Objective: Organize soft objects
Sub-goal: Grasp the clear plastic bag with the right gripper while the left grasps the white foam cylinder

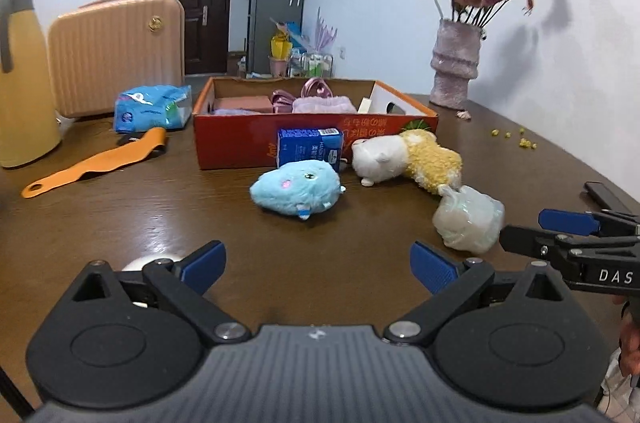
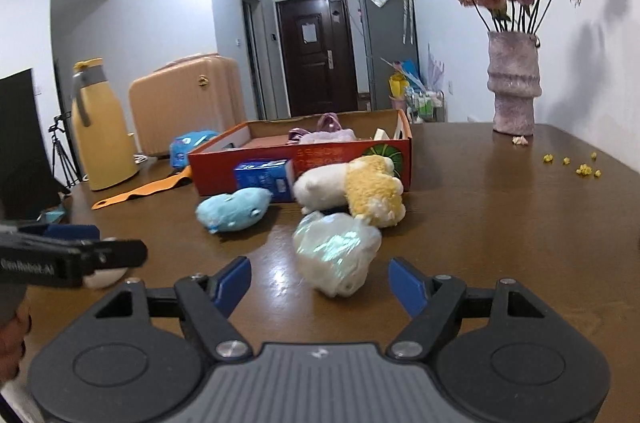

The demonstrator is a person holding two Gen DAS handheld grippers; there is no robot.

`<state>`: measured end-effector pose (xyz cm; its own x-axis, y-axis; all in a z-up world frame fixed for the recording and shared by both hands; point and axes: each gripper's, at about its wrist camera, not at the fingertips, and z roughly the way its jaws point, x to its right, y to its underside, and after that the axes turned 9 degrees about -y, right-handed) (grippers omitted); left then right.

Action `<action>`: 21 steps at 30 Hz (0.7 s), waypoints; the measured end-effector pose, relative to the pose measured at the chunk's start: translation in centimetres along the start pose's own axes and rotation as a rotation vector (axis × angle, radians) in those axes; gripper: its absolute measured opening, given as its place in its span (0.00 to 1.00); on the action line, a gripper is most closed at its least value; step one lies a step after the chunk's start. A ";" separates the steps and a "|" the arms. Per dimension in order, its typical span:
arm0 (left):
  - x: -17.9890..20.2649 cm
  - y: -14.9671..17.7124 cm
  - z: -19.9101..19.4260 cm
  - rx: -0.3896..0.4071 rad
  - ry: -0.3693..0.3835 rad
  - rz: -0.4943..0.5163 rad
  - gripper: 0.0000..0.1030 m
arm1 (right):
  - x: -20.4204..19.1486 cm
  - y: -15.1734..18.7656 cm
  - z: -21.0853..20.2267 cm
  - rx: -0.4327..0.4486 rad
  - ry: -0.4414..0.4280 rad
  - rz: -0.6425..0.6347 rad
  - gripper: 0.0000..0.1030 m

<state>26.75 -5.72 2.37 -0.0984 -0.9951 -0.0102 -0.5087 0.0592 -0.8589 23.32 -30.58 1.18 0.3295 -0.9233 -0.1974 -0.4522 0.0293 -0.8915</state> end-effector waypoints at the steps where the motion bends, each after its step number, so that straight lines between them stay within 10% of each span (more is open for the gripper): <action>1: 0.2 -0.3 0.9 -0.010 0.001 -0.002 0.98 | 0.4 -0.3 0.8 -0.005 0.000 0.006 0.69; 12: 0.6 -2.6 4.8 -0.020 -0.017 0.007 0.97 | 2.7 -1.8 7.2 -0.083 -0.044 0.024 0.38; 21: -5.3 0.0 1.5 -0.055 -0.256 -0.031 0.97 | 1.8 -1.9 8.7 -0.101 -0.109 0.006 0.23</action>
<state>28.51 -0.61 1.63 0.1341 -0.9838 -0.1192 -0.5541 0.0252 -0.8321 31.96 -28.92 -1.03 0.4117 -0.8762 -0.2507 -0.5340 -0.0090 -0.8455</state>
